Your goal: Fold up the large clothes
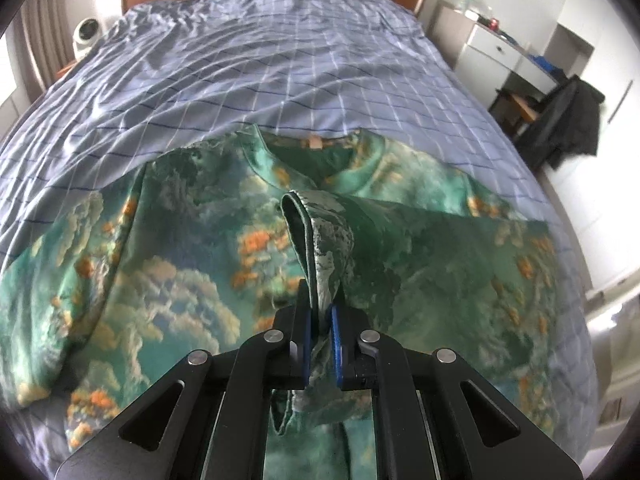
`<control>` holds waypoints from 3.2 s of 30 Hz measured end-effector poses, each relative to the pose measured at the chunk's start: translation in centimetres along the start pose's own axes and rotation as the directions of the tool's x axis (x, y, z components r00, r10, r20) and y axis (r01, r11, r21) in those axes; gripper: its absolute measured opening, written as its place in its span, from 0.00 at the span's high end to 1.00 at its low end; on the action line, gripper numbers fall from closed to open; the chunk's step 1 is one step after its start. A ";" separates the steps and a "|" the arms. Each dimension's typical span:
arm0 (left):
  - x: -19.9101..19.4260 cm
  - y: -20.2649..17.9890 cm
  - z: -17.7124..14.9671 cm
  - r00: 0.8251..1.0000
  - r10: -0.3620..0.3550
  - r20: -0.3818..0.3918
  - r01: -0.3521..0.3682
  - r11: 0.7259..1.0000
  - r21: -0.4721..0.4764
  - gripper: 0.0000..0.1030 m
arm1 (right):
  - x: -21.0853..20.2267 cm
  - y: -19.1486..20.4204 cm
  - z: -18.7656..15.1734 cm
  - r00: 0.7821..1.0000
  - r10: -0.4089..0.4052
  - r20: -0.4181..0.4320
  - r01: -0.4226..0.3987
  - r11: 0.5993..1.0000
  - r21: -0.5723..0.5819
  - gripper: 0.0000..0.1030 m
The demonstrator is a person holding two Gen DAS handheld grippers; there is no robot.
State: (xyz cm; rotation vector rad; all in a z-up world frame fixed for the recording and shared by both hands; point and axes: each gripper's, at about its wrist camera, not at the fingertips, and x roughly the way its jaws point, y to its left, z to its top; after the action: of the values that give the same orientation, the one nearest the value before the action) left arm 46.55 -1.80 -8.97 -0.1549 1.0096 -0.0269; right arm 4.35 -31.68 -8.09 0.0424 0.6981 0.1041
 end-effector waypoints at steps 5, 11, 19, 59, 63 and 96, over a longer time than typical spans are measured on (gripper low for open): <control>2.1 0.5 -1.0 0.996 0.074 -0.049 -0.074 0.997 0.012 0.32 | 0.5 0.4 0.4 1.000 -0.010 -0.022 0.009 1.000 -0.017 0.44; -1.8 2.3 -4.6 1.000 -0.016 0.001 0.016 0.999 0.032 0.24 | 2.9 0.6 3.5 0.997 0.059 -0.042 -0.061 0.997 -0.037 0.44; -9.5 4.5 -13.6 0.997 -0.035 0.068 0.026 0.993 0.119 0.22 | 15.7 0.2 15.7 0.991 0.106 -0.083 -0.113 0.990 -0.087 0.44; -10.4 14.5 -20.0 0.992 0.123 0.029 -0.122 0.991 -0.050 0.14 | 33.3 6.2 27.4 0.973 0.013 -0.232 -0.032 0.997 -0.077 0.43; -10.3 16.9 -21.1 0.992 0.128 0.007 -0.127 0.987 -0.095 0.13 | 30.1 6.2 26.4 0.978 0.062 -0.200 -0.076 0.995 -0.061 0.43; -10.9 43.0 -21.6 0.959 0.210 0.192 0.066 0.494 -0.867 0.38 | 10.1 16.7 7.8 0.935 0.276 -0.224 -0.330 0.906 -0.263 0.43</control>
State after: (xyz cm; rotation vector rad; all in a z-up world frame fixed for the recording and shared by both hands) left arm 20.37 39.18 -17.20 -1.0433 0.6541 0.6021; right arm 15.69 -14.05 -7.30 -0.1497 0.8488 0.5194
